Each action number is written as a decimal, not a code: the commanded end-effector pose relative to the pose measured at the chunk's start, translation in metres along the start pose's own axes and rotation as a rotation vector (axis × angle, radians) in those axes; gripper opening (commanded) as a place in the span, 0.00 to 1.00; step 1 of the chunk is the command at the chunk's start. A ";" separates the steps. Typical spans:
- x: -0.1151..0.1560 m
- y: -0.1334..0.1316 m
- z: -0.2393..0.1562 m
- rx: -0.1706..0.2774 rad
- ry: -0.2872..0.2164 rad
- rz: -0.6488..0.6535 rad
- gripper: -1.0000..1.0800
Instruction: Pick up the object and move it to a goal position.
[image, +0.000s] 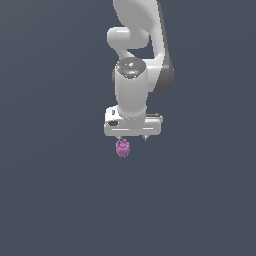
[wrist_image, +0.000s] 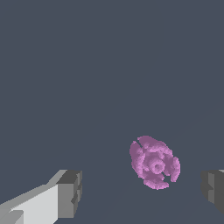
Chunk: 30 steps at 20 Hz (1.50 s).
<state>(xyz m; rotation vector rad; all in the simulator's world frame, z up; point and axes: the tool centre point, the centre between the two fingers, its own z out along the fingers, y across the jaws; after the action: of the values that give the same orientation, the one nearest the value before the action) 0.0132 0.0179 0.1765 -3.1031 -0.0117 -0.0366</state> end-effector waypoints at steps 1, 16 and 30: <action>0.000 0.000 0.000 0.000 0.000 0.000 0.96; -0.004 0.029 0.002 -0.033 -0.002 0.050 0.96; -0.030 0.047 0.063 -0.040 -0.019 0.174 0.96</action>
<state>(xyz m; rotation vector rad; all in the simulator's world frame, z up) -0.0132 -0.0256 0.1153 -3.1308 0.2459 -0.0016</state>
